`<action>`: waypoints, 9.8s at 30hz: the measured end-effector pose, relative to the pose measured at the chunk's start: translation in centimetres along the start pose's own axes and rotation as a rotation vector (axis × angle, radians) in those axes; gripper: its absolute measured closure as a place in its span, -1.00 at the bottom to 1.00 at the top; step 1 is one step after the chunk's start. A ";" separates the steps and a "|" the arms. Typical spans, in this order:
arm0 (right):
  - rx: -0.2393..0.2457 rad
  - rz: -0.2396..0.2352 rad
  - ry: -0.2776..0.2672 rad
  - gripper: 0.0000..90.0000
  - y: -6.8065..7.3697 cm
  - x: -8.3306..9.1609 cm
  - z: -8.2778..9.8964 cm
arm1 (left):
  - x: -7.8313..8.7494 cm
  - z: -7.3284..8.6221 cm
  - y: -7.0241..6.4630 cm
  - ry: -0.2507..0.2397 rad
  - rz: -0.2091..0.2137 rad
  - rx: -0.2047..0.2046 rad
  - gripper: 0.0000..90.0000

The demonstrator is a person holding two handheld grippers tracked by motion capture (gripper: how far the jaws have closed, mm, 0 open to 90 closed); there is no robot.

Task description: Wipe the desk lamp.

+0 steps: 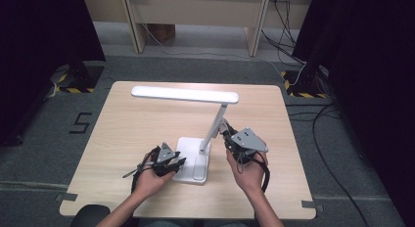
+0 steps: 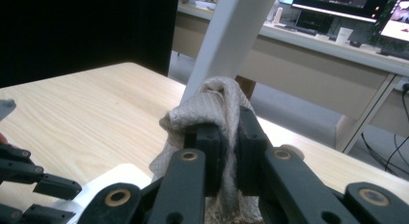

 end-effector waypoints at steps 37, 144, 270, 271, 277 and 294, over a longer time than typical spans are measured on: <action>-0.020 -0.053 0.128 0.86 2.3 -2.3 5.0 | 0.0 0.0 0.0 -0.003 0.000 -0.004 0.39; -0.036 -0.198 0.386 0.89 3.1 -8.3 10.9 | 0.0 0.1 0.0 -0.016 0.011 0.002 0.42; 0.021 -0.415 0.392 0.86 8.7 -6.4 5.5 | 4.0 -5.4 2.1 -0.043 0.088 -0.170 -0.28; 0.023 -0.419 0.388 0.86 8.7 -6.3 5.4 | 3.8 -5.4 2.1 -0.040 0.094 -0.181 -0.27; 0.019 -0.433 0.381 0.86 8.6 -6.0 5.4 | 3.2 -4.8 0.6 0.011 0.177 -0.255 -0.30; 0.030 -0.436 0.375 0.83 8.9 -5.9 5.0 | 2.9 -4.7 0.5 0.042 0.156 -0.277 0.78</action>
Point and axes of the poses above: each handheld gripper's, and its own axes: x roughly backward along the jaws, z roughly out of its underside, y roughly to its left, the point moved 8 cm from there along -x, roughly forward along the jaws, and after that the axes turned 5 degrees about y, right-handed, at the moved point
